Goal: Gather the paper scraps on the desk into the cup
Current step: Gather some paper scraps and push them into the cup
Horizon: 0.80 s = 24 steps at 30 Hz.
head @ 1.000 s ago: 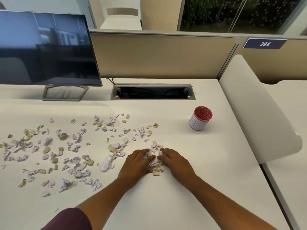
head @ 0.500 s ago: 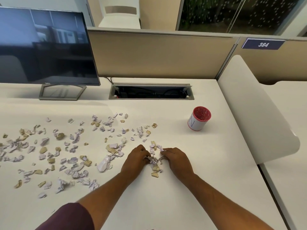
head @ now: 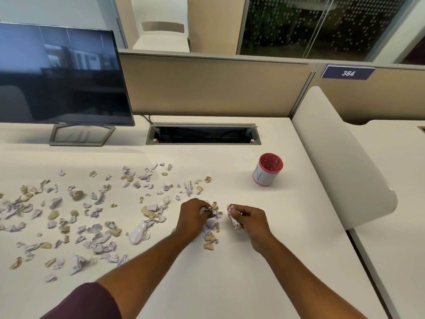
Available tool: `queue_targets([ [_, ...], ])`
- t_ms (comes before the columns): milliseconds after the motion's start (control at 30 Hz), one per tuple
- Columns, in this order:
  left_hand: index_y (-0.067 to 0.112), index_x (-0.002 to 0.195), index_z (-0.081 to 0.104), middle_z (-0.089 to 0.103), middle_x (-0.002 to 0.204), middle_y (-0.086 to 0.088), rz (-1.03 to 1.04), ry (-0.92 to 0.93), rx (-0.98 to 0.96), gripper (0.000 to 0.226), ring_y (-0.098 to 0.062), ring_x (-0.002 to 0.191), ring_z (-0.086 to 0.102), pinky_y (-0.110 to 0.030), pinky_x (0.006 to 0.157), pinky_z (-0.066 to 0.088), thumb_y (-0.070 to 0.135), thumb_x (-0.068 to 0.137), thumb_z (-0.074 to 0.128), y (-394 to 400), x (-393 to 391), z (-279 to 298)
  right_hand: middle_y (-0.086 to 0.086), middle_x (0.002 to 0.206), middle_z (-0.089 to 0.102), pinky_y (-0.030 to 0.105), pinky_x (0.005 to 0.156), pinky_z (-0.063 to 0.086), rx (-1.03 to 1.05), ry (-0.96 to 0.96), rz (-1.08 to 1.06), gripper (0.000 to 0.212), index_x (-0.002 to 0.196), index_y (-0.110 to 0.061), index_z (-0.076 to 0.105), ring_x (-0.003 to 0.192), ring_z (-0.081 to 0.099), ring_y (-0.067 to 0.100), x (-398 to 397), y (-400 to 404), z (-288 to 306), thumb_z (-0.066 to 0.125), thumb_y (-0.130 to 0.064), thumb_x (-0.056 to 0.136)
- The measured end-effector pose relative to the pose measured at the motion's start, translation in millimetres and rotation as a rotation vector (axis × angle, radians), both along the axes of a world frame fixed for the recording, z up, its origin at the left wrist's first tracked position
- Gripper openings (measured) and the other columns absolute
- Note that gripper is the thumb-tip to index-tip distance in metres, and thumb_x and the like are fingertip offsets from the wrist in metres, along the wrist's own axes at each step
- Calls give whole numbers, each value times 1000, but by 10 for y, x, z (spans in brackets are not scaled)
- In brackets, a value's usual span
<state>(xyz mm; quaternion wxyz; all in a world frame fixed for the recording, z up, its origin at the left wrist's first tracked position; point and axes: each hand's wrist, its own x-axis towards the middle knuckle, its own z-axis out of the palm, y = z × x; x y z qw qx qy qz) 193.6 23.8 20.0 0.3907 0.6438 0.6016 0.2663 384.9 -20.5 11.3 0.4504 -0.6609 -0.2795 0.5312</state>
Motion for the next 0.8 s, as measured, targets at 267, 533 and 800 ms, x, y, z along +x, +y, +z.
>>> queue_targets([
  [267, 21, 79, 76, 66, 73, 18, -85, -158, 22, 14, -5, 63, 71, -21, 53, 58, 7, 80, 79, 260, 513, 414, 2, 92, 82, 23, 69, 58, 104, 121, -135, 15, 94, -15, 79, 84, 75, 16, 456, 293, 467, 76, -1, 88],
  [533, 4, 92, 78, 74, 84, -6, -109, -139, 46, 12, -13, 58, 68, -9, 48, 48, 11, 82, 80, 776, 1161, 776, 13, 100, 76, 24, 63, 57, 45, -87, -148, 15, 98, -6, 79, 82, 70, 19, 1143, 924, 990, 80, 0, 84],
  [800, 4, 94, 78, 75, 92, -11, -60, -129, 8, 18, -26, 73, 72, -40, 77, 62, 14, 80, 83, 1057, 1488, 768, 10, 118, 75, 44, 99, 58, -208, -746, 138, 31, 110, -8, 80, 114, 67, 30, 1353, 1579, 1033, 86, -24, 84],
])
